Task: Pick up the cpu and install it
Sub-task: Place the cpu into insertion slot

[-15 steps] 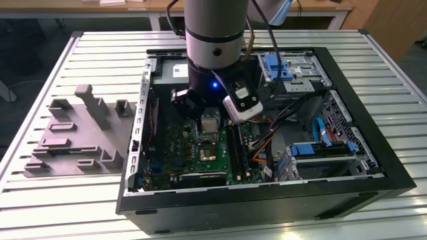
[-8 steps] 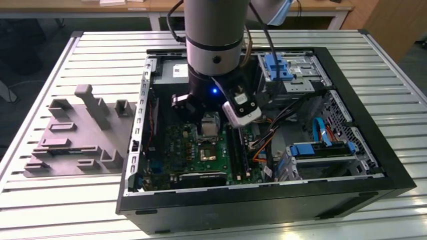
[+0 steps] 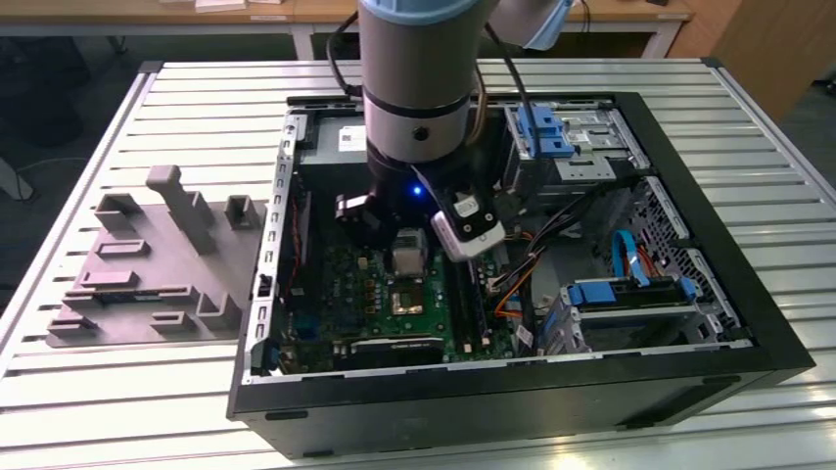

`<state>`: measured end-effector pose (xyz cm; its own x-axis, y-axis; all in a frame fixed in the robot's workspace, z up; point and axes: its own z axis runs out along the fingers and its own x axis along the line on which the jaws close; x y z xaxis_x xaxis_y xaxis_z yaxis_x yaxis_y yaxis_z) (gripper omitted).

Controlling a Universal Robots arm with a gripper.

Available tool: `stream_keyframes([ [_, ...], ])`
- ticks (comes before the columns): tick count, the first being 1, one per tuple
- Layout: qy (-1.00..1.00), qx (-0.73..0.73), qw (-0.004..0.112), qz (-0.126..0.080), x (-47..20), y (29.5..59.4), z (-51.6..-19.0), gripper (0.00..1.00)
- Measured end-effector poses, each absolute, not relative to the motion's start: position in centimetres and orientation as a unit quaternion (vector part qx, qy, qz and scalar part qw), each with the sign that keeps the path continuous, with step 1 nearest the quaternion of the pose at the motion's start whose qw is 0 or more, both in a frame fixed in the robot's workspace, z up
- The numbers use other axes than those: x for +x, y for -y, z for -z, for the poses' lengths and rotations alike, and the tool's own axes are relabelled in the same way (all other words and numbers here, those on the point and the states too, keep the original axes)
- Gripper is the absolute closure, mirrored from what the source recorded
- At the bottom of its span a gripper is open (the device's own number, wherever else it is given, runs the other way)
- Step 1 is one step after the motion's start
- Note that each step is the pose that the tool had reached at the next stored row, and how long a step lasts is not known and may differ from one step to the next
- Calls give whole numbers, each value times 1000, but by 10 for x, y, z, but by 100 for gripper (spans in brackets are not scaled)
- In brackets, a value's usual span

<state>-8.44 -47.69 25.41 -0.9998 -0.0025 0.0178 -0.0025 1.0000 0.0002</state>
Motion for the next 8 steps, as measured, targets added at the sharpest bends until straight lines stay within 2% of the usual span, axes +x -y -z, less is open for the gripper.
stream_keyframes([
  [8, 1000, -2, 9, 0, -84, 479, -242, 53],
])
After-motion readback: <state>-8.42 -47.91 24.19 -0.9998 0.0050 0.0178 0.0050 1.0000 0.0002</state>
